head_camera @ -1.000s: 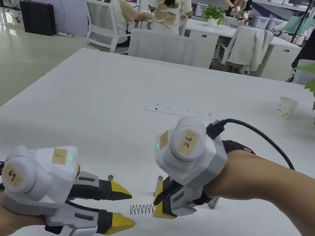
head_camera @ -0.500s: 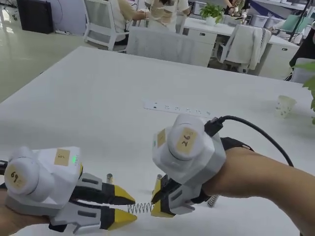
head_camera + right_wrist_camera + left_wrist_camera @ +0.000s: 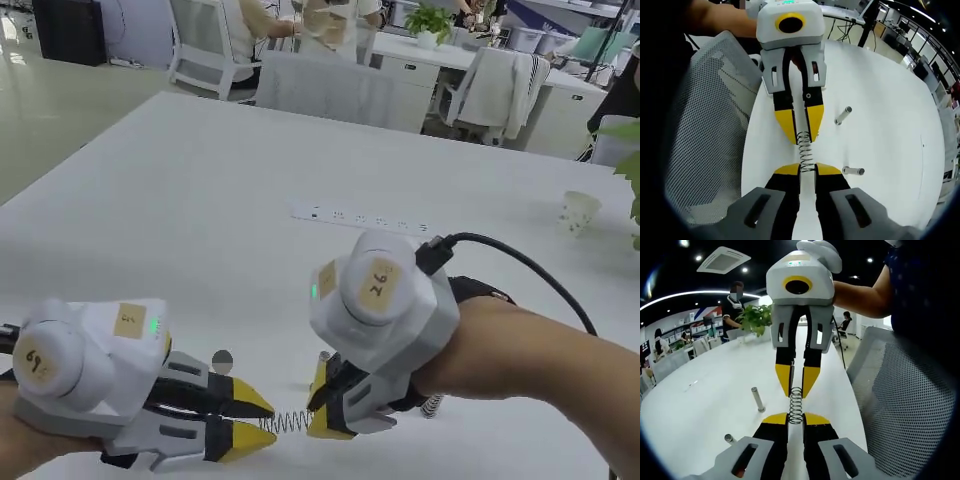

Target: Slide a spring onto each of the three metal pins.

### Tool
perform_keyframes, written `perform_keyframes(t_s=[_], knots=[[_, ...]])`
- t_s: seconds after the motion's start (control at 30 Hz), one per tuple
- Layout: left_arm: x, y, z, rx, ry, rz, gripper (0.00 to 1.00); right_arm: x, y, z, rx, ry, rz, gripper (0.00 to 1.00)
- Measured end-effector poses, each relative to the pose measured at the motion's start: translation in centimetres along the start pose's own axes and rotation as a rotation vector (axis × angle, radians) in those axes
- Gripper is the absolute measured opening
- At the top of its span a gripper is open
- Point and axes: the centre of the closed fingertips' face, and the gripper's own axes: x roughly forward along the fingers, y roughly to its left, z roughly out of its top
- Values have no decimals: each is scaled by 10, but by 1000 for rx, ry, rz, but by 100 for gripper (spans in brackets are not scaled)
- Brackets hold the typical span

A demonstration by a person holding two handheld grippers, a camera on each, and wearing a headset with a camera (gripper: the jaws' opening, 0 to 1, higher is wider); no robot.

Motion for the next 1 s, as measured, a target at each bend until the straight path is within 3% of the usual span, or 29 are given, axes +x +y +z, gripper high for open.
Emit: perform_keyframes(t_s=[0.67, 1.0], knots=[[-1, -5, 3, -18, -2, -22, 2, 3, 4, -2, 33, -16, 23, 11], [-5, -5, 14, -9, -22, -15, 2, 6, 5, -6, 43, -12, 36, 11]])
